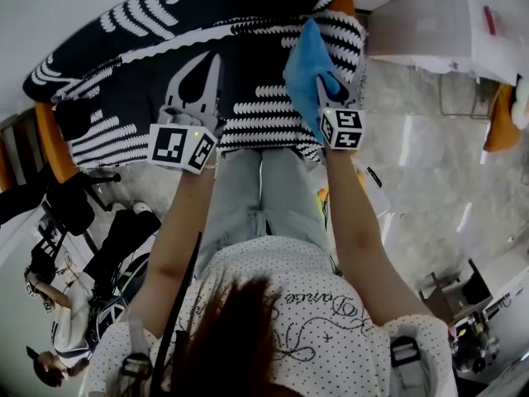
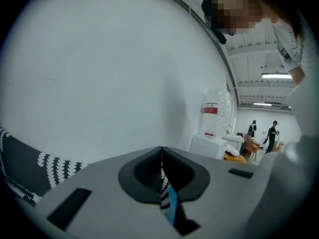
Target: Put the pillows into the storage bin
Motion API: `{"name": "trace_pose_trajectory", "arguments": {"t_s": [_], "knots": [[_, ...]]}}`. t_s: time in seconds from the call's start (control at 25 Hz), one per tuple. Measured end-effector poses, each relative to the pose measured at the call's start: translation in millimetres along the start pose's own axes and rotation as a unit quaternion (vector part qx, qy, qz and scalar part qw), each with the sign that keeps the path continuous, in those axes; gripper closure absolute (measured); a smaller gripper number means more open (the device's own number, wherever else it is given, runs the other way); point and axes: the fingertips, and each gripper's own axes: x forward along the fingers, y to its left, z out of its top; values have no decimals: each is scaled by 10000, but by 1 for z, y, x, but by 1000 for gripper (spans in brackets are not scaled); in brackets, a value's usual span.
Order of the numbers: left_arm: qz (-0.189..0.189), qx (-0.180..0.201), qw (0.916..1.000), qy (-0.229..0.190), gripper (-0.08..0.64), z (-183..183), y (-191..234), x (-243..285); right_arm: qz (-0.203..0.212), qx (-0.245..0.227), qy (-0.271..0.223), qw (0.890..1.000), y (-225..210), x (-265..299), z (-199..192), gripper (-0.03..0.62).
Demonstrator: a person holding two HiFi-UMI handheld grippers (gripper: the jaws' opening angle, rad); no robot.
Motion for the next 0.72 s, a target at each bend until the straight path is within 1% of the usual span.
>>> {"name": "trace_pose_trajectory", "arguments": {"t_s": [0.16,0.44,0.52,0.64,0.72], "knots": [[-37,93,9997,-202,555,22,2,-8,54,-335,-188,9992,18,-24,36,487],[-283,319,9982,-426,555,61,15,-16,-267,-602,-944,9933,40,-74,137,486],[-347,407,9975,-468,555,75,22,-23,-421,-657,-1172,9900,52,-92,167,485],[-453,487,9959,-612,555,98,36,-34,-695,-782,-1577,9819,75,-120,210,483],[-603,527,9942,-723,555,109,36,-34,-894,-781,-1821,9761,79,-139,230,483]]}}
